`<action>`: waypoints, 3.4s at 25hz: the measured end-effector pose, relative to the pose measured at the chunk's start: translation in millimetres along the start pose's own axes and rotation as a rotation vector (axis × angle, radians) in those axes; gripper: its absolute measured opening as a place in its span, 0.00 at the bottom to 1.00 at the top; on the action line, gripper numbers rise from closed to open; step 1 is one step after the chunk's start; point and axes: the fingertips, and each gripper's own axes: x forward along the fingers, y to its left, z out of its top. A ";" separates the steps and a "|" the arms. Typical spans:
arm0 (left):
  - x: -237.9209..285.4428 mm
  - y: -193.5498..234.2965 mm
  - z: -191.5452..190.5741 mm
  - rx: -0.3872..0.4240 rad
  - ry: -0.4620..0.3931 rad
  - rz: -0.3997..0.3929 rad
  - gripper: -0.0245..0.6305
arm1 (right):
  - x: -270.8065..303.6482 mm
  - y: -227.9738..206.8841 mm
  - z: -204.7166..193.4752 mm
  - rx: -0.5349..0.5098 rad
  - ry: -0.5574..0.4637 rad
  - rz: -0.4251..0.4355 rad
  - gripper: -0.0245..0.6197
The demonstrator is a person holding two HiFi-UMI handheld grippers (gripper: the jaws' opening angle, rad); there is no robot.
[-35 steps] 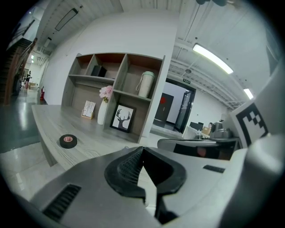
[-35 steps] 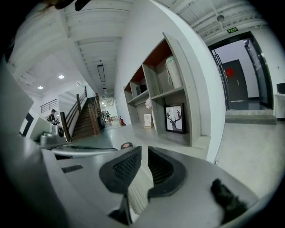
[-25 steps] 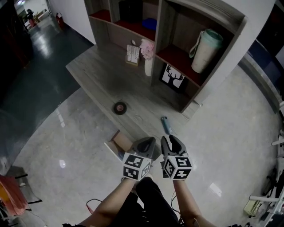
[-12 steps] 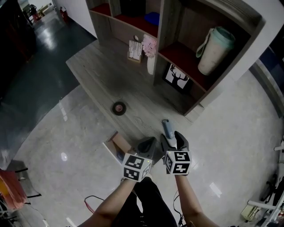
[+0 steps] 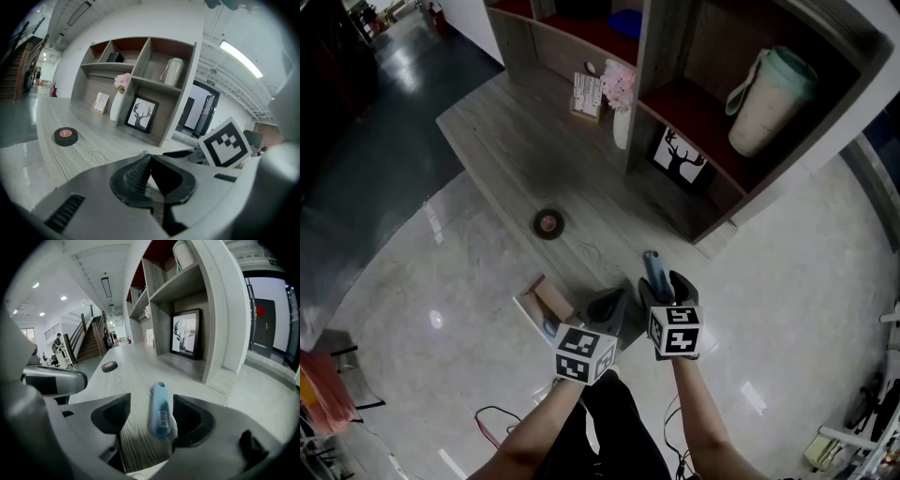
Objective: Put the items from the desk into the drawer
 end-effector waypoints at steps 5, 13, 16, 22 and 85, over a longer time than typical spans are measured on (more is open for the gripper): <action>3.9 6.9 -4.6 -0.015 0.005 0.018 0.05 | 10.6 -0.6 -5.4 -0.034 0.032 0.014 0.48; 8.4 12.8 -8.8 -0.034 0.009 0.032 0.05 | 23.9 -5.5 -11.8 -0.054 0.103 0.015 0.47; 8.5 14.0 -9.3 -0.038 0.010 0.038 0.05 | 24.8 -11.1 -12.6 -0.079 0.122 -0.029 0.39; 7.9 16.6 -9.5 -0.043 0.005 0.052 0.05 | 24.7 -11.4 -12.5 -0.050 0.121 -0.054 0.25; -170.1 41.8 -7.0 -0.060 -0.115 0.163 0.05 | -66.7 134.9 31.6 -0.111 -0.059 -0.006 0.24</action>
